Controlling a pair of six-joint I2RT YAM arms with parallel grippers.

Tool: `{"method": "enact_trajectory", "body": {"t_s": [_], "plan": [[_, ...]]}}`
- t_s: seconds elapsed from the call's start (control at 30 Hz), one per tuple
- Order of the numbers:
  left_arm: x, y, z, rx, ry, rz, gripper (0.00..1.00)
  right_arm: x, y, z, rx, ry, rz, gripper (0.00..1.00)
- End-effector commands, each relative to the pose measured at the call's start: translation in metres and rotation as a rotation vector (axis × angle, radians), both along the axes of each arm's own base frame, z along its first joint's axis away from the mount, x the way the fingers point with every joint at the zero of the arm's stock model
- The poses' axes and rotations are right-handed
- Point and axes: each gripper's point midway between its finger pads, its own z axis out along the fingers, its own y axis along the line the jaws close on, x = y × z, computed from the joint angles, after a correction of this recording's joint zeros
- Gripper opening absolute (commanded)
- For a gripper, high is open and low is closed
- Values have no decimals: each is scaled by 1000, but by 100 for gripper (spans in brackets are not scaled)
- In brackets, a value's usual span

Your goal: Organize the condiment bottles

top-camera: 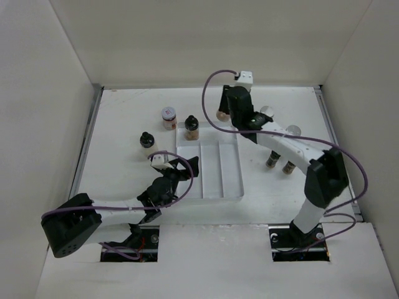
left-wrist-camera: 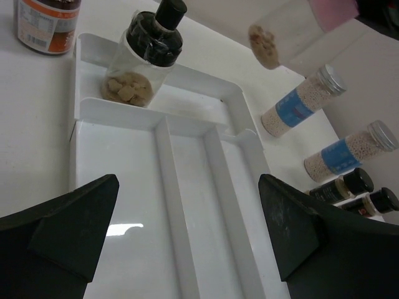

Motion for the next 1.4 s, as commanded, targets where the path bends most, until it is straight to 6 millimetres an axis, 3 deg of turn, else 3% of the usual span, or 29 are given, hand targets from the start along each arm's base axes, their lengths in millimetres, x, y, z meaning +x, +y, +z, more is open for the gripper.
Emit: {"method": "enact_trajectory", "body": {"t_s": [0.0, 0.17, 0.4, 0.57, 0.73, 0.9, 1.0, 1.1, 1.2, 1.37], "plan": [[1, 7, 12, -64, -31, 34, 98, 18, 46, -8, -22, -3, 78, 39], [-1, 8, 13, -75, -34, 34, 98, 24, 74, -32, -34, 25, 110, 39], [-2, 8, 13, -74, -33, 36, 99, 16, 81, -78, -46, 109, 123, 40], [-2, 8, 12, -74, -31, 37, 99, 6, 84, -115, -45, 181, 126, 55], [-2, 7, 12, -73, -29, 36, 99, 2, 91, -121, -27, 196, 140, 61], [-2, 7, 13, -77, -32, 34, 99, 0, 88, -88, 11, 145, 137, 82], [-3, 7, 14, -79, -33, 31, 99, -3, 69, -49, 39, 85, 105, 89], [-3, 5, 13, -77, -32, 22, 99, -3, 33, -21, 59, 38, 42, 94], [-4, 3, 14, -79, -33, 16, 99, -5, -17, -14, 38, 20, -56, 96], [-4, 1, 12, -70, -27, 8, 99, -8, -112, -21, -18, 26, -264, 100]]}}
